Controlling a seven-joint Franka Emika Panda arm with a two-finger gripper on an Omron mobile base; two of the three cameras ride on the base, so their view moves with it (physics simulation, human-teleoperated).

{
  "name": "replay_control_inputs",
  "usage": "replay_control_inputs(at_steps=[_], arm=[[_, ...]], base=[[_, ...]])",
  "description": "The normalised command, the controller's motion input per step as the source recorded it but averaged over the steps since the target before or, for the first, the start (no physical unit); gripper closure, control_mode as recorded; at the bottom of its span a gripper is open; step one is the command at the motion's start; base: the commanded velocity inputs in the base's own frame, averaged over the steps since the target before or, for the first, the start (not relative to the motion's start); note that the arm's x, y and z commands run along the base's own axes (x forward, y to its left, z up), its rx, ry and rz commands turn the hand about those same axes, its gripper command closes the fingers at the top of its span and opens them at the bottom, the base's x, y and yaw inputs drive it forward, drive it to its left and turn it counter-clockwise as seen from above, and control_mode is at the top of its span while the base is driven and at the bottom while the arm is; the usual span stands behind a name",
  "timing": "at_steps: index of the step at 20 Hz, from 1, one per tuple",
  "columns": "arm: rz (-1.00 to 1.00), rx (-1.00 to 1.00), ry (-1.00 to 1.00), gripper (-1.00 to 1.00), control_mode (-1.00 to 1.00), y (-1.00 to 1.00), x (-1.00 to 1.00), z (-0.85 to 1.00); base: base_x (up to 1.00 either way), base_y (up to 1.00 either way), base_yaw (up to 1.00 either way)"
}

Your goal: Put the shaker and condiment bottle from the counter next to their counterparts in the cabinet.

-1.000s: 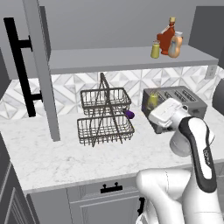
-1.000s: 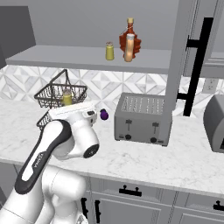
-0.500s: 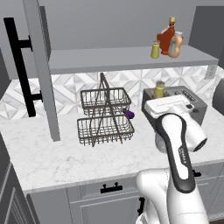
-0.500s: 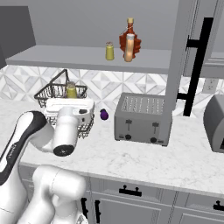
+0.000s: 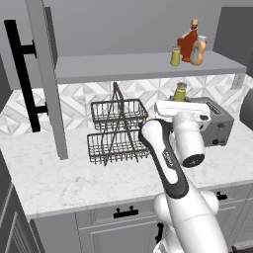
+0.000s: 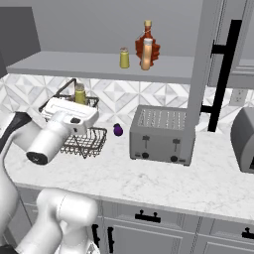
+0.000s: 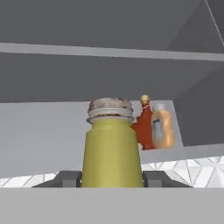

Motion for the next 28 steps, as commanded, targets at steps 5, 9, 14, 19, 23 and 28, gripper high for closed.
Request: replay_control_inputs(at_steps=[5, 9, 14, 19, 23, 28], arm=[[-0.23, 0.13, 0.00, 1.00, -1.00, -0.04, -0.12, 0.51], [-0.22, 0.16, 0.00, 1.00, -1.00, -0.01, -0.39, 0.42], [-0.21, 0.08, 0.00, 1.00, -1.00, 0.00, -0.35, 0.53], [-0.17, 0.06, 0.01, 1.00, -1.00, 0.00, -0.34, 0.73], [-0.12, 0.02, 0.10, 1.00, -1.00, 0.02, -0.24, 0.71], [-0.02, -0.07, 0.06, 1.00, -1.00, 0.38, -0.08, 0.15]], base=[[0.00, 0.00, 0.00], [0.00, 0.00, 0.00], [0.00, 0.00, 0.00], [0.00, 0.00, 0.00], [0.00, 0.00, 0.00], [0.00, 0.00, 0.00]])
